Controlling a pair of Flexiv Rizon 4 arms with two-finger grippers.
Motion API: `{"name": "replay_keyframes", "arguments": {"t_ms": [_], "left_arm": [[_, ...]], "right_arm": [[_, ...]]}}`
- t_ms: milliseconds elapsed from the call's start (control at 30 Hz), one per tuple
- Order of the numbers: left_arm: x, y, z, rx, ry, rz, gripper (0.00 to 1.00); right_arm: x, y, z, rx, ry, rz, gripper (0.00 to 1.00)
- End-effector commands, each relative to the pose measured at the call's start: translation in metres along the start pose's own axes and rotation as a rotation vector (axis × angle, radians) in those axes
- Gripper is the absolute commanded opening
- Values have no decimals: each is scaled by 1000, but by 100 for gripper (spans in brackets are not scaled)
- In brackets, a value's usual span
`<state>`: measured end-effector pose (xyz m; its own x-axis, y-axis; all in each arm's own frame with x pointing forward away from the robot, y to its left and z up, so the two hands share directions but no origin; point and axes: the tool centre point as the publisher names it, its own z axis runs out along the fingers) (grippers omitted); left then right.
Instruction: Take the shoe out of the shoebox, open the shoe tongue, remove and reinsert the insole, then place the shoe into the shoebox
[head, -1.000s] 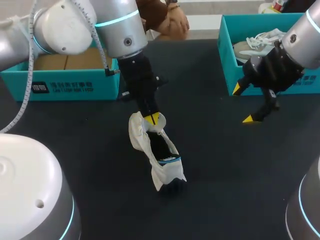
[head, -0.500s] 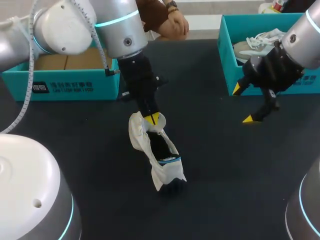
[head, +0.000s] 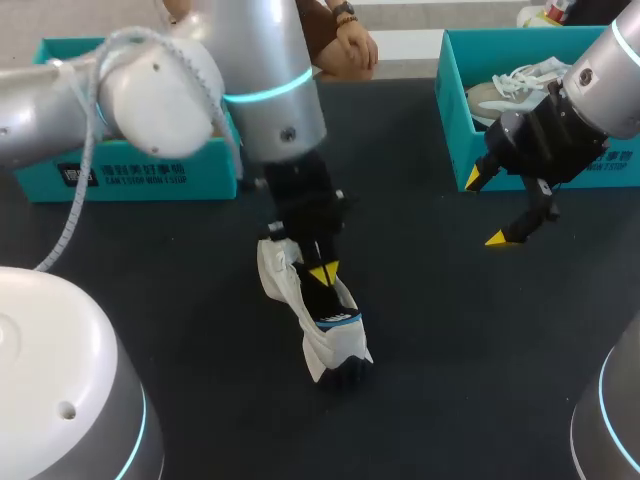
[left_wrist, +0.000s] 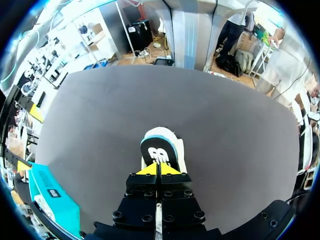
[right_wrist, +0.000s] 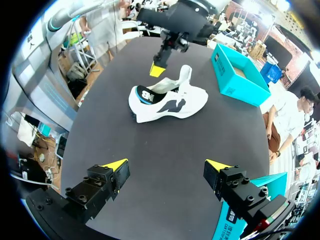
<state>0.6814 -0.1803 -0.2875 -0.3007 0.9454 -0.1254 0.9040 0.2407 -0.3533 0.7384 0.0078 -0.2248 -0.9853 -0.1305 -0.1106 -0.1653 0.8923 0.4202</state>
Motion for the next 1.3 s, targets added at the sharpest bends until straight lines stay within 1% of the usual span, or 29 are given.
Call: {"name": "replay_keyframes", "arguments": {"t_ms": [33,133,367,633,800,900,967,1000,1133,1200,1300], "left_arm": [[-15,8,29,13,25,-9,0],[-13,13,36,14,32,-20,0],[-3,21,53,34,49,-51,0],[6,24,82,57,40,-71,0],[8,30,106,8,32,-89,0],[8,36,115,-6,41,-112,0],[8,37,113,-5,37,-117,0],[8,37,109,-5,33,-120,0],[9,34,86,-8,12,-120,0],[10,32,74,3,-6,-115,0],[12,26,61,15,-10,-104,0]], "right_arm": [[0,0,0,1,-1,0,100],[0,0,0,1,-1,0,100],[0,0,0,1,-1,0,100],[0,0,0,1,-1,0,100],[0,0,0,1,-1,0,100],[0,0,0,1,-1,0,100],[0,0,0,1,-1,0,100],[0,0,0,1,-1,0,100],[0,0,0,1,-1,0,100],[0,0,0,1,-1,0,100],[0,0,0,1,-1,0,100]]}}
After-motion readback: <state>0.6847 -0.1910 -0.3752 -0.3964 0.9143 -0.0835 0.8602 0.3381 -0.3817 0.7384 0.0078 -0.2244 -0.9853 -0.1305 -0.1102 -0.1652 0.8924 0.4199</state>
